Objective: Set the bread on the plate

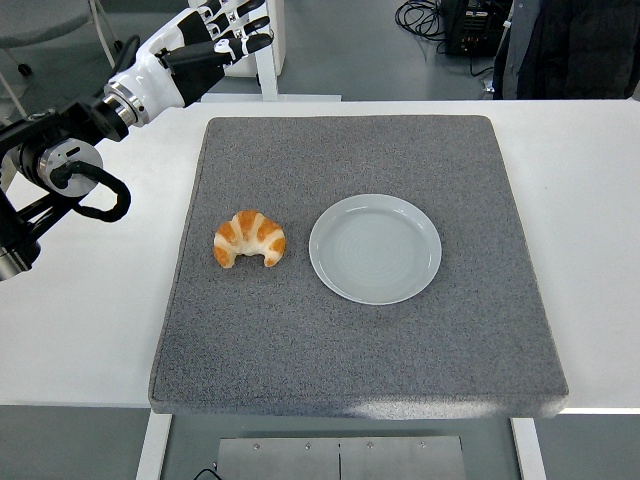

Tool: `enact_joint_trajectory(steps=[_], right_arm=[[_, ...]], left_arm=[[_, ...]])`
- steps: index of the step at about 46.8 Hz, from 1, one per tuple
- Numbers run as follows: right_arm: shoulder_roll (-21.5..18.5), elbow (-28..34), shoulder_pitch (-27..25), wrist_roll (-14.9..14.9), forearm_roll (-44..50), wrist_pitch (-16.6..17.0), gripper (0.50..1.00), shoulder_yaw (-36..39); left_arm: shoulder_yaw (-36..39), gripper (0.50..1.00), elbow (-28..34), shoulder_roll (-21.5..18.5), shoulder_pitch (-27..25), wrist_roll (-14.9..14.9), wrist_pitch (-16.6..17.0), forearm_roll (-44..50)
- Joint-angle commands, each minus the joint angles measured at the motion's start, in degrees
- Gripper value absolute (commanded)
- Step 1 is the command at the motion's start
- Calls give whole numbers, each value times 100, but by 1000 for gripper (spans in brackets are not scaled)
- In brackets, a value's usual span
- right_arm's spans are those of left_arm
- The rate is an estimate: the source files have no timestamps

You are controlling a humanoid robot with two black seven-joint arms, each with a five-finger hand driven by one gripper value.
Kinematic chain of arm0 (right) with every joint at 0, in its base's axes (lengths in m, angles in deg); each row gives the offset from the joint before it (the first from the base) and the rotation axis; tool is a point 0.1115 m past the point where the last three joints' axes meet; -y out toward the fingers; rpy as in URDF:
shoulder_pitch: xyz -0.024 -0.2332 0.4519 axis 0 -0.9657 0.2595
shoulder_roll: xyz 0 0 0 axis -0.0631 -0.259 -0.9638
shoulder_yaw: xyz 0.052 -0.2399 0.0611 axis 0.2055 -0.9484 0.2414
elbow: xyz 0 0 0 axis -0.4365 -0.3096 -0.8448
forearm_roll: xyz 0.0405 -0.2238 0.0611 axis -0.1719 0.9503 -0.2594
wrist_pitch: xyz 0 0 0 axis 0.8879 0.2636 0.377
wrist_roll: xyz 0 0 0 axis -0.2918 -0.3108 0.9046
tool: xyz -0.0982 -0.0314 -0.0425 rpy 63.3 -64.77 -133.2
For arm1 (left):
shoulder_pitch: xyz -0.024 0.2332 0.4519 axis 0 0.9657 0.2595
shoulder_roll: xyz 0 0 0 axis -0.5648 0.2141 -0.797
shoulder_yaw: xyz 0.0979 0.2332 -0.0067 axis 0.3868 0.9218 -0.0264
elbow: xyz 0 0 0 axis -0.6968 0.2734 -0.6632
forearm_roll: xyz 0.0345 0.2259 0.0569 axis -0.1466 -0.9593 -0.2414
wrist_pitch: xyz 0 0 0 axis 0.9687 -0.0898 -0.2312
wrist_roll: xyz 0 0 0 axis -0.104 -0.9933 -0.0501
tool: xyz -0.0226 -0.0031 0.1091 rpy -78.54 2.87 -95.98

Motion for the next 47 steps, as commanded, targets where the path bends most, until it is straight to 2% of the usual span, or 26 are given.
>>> enact_joint_trajectory(steps=[1,12,21,25,32,42,47], right_arm=[[0,-1,7,5,4,-1,1000,0],[0,7,-2,5,-4,-1,1000,0],[0,-1,7,5,4,8,1000,0],[0,-1,7,5,-4,-1,1000,0],[0,-1,-2,5,4,8,1000,0],[0,-1,7,5,4,-1,1000,0],[0,-1,-2,-4,-4,8,1000,0]], left_arm=[[45,996,213,-223,2,-4,-7,-500],[98,996,969,-926,2,-13,-34,-1591],[116,996,1189,-1383,10,-22,-253,-2381],[125,996,1260,-1515,28,-31,-271,-2724],[116,998,1444,-1717,98,-75,-289,-2778],[125,996,1638,-1814,292,-75,-280,-2813],[134,996,1830,-1919,441,-92,-280,-3137]])
